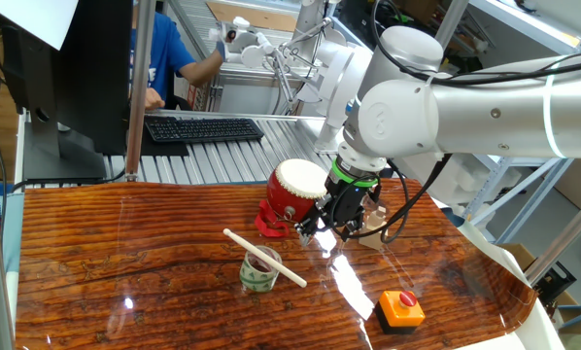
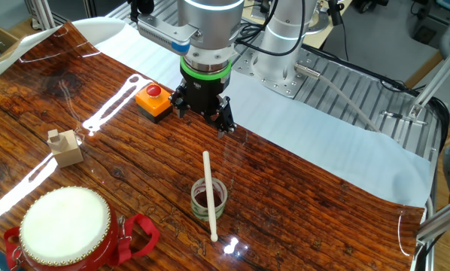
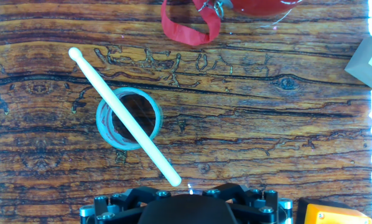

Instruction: Play the drum

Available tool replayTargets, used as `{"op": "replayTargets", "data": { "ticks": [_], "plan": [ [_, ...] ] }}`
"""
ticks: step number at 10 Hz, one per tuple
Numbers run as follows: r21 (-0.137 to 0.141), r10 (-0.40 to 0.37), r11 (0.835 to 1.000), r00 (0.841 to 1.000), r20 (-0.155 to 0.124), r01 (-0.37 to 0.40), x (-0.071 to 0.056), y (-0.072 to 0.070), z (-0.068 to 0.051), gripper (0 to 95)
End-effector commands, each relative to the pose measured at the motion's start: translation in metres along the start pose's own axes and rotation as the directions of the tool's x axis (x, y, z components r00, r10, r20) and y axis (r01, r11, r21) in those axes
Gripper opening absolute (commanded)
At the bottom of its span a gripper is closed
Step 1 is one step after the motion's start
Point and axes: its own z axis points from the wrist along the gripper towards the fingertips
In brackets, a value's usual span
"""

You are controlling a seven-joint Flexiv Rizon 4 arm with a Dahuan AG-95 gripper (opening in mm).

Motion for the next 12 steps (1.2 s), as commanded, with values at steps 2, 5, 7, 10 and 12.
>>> {"op": "replayTargets", "data": {
  "ticks": [2, 5, 7, 10, 12],
  "plan": [
    [0.008, 0.105, 0.994, 0.994, -0.032, -0.104, 0.004, 0.001, 0.002, 0.0],
    [0.008, 0.104, 0.995, 0.994, -0.033, -0.104, 0.009, 0.003, 0.008, 0.0],
    [0.006, 0.102, 0.995, 0.994, -0.033, -0.102, 0.011, 0.005, 0.014, 0.0],
    [0.008, 0.111, 0.994, 0.993, -0.033, -0.111, 0.014, 0.011, 0.012, 0.0],
    [0.009, 0.117, 0.993, 0.993, -0.033, -0.117, 0.016, 0.015, 0.014, 0.0]
  ]
}}
